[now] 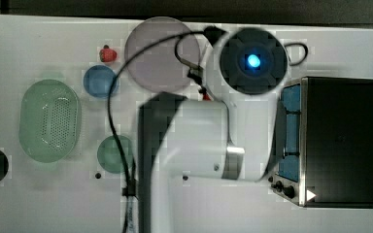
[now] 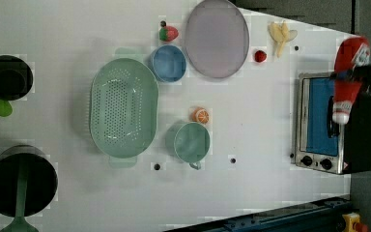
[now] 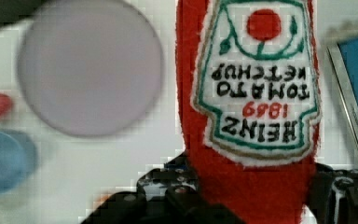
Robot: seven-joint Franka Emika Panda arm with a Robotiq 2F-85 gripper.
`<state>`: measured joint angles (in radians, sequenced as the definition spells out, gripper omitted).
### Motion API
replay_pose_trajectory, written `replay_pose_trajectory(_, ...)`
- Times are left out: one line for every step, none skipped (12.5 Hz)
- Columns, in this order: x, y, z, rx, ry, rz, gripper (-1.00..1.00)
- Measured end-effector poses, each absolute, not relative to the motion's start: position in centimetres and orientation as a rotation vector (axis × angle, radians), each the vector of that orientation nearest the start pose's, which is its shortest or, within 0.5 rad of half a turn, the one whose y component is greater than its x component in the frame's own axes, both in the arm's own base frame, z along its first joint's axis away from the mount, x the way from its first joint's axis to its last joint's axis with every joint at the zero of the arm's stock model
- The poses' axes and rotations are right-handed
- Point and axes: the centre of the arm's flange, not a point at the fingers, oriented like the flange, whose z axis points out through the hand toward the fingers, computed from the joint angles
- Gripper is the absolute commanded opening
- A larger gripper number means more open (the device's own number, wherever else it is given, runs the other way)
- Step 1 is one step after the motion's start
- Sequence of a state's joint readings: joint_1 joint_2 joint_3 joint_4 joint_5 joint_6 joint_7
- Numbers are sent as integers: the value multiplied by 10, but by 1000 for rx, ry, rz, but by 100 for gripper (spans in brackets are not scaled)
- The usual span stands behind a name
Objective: Pick ketchup from plate and place it on table.
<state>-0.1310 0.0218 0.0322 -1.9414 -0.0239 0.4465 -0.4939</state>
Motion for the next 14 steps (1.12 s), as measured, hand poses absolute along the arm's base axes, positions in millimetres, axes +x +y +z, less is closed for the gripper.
replay_pose_trajectory(553,-66,456,-3099,625,-28,24)
replay_pose_trajectory(542,-72,436,-3095,645,32,24)
replay_pose_trajectory(533,-74,414,-3097,653,75,24)
replay_pose_trajectory(528,-76,391,-3099,656,92,24)
replay_pose_trajectory(523,-76,368,-3094,665,75,24)
replay_pose_trajectory(516,-77,345,-3091,685,71,24)
replay_pose_trajectory(506,-76,324,-3082,712,79,24)
replay_pose_trajectory(493,-73,306,-3080,741,103,24)
replay_pose_trajectory(483,-67,290,-3073,776,126,24)
replay_pose_trajectory(476,-59,277,-3067,800,136,24)
replay_pose_trajectory(471,-51,264,-3060,826,128,24)
replay_pose_trajectory(470,-43,252,-3054,842,122,24)
replay_pose_trajectory(473,-36,243,-3044,849,96,24)
replay_pose_trajectory(476,-28,233,-3036,847,68,30)
